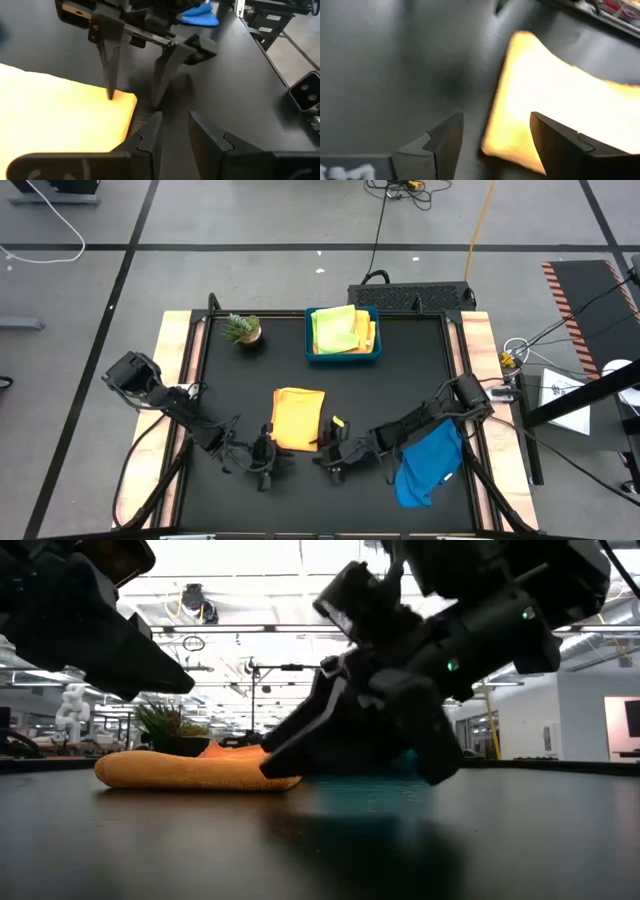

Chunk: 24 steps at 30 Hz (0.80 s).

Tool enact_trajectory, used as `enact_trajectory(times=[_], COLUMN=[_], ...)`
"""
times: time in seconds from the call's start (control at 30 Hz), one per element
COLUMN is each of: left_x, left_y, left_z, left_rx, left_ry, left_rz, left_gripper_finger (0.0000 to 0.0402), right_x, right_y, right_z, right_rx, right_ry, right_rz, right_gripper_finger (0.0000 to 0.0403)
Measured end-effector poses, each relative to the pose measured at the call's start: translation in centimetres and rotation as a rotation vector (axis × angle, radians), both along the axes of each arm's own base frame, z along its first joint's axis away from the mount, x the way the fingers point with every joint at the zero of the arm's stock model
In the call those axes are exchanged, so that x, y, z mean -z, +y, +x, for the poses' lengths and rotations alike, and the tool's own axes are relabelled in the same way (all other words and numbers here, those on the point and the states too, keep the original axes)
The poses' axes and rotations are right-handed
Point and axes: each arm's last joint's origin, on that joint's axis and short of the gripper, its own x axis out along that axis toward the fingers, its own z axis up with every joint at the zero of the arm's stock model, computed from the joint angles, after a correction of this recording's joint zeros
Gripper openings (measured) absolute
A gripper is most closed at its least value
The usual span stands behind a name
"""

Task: Fold microfiber towels
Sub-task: Stack the orange microfiber cloth on top of the green microfiber cloth into the blue bin

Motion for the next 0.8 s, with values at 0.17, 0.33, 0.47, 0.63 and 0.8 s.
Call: enact_trajectory(times=[0.17, 0.33, 0.47, 0.63, 0.8], left_x=[0.0, 0.0, 0.0, 0.0, 0.0], left_y=[0.2, 0.4, 0.5, 0.5, 0.5], left_z=[0.2, 0.3, 0.3, 0.3, 0.3], left_rx=[-0.013, -0.021, -0.023, -0.008, 0.029], left_ry=[0.000, -0.001, 0.000, -0.002, -0.006], left_rz=[-0.006, -0.006, -0.004, 0.026, 0.102], left_gripper_finger=[0.0093, 0.0093, 0.0093, 0.0093, 0.0093], right_x=[0.5, 0.8, 0.8, 0.8, 0.6], right_y=[-0.8, -1.4, -1.7, -2.2, -3.0], right_z=[-0.1, 0.0, 0.0, 0.2, 0.6], right_rx=[0.029, 0.040, 0.043, 0.095, 0.085], right_ry=[0.063, 0.094, 0.096, 0.094, 0.080], right_rz=[-0.019, -0.028, -0.027, 0.036, 0.138], right_gripper_finger=[0.0220, 0.0186, 0.0137, 0.0063, 0.0008])
